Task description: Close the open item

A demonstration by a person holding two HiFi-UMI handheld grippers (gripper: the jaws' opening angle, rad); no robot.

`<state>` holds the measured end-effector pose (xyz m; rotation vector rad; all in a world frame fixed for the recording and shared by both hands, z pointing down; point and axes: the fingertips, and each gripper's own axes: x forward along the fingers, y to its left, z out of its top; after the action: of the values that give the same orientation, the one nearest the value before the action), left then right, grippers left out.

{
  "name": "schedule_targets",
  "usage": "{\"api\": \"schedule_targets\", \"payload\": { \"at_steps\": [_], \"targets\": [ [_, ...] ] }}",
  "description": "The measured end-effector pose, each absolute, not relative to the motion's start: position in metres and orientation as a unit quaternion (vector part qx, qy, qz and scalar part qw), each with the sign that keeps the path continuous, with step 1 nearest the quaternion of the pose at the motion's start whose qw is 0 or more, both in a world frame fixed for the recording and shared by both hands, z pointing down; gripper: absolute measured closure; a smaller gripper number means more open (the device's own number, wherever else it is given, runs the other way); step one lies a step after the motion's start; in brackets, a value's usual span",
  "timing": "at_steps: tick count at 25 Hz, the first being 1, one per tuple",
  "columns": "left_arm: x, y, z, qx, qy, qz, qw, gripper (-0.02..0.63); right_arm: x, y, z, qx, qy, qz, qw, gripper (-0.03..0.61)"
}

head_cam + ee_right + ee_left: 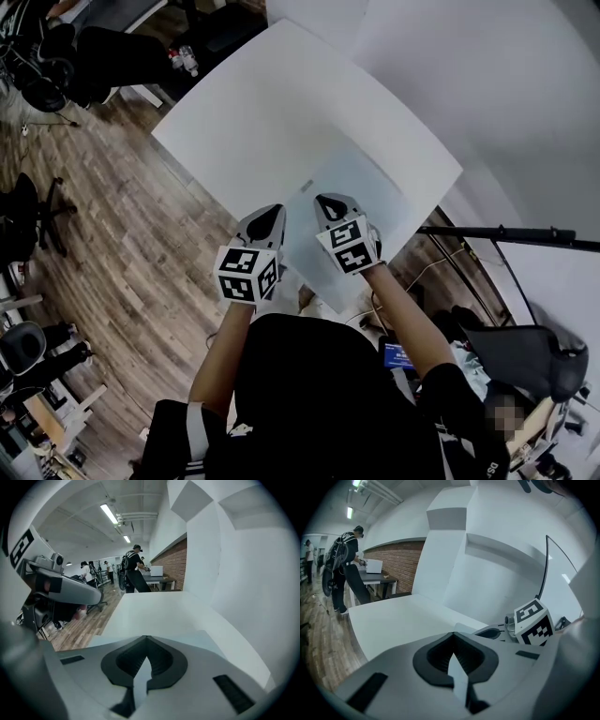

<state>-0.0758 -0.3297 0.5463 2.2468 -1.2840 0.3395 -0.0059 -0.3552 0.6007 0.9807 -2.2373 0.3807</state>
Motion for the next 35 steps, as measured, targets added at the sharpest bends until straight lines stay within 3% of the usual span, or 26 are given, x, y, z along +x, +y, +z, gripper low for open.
{"api": "schedule_targets", "payload": {
  "at_steps": [35],
  "targets": [
    [-0.055,-0.222,0.436,0.854,-0.491,0.079,0.153,0.603,0.033,-0.255,0.474,0.431,-0.873,0.082,0.212,0.541]
  ]
}}
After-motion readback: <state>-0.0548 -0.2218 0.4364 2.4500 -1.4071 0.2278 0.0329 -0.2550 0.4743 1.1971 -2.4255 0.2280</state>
